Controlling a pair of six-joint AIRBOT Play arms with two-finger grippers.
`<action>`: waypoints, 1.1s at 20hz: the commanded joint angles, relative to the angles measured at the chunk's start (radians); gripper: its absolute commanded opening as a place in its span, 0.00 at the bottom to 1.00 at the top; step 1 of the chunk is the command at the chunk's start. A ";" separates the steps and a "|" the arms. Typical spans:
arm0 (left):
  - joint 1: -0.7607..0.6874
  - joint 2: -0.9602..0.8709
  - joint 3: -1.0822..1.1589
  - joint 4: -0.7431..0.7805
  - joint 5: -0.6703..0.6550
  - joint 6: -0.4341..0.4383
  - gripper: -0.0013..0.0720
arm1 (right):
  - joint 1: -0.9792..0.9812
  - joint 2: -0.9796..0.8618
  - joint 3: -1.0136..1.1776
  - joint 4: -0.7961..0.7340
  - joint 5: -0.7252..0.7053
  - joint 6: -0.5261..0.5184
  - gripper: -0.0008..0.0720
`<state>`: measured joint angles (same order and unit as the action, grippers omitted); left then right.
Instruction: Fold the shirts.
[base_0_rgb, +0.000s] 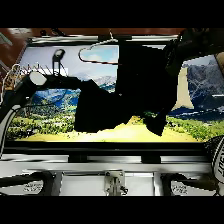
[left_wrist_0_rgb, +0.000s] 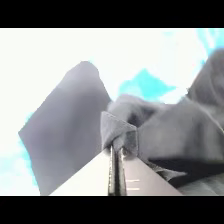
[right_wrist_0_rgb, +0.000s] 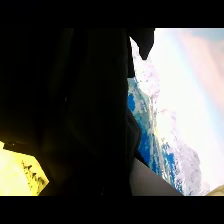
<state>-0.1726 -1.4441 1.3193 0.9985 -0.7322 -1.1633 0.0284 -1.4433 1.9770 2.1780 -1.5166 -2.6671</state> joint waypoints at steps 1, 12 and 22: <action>0.087 0.038 0.091 0.003 -0.018 -0.013 0.10 | 0.000 0.024 0.001 0.048 -0.012 0.011 0.11; 0.164 0.040 0.217 0.003 -0.076 -0.080 0.10 | 0.000 0.051 0.001 0.109 -0.119 0.039 0.11; 0.150 0.136 0.239 0.002 -0.065 -0.053 0.10 | 0.000 0.050 0.001 0.079 -0.101 0.049 0.11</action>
<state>-0.0139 -1.3350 1.5555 1.0012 -0.7986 -1.2289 0.0284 -1.3933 1.9774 2.2631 -1.6222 -2.6232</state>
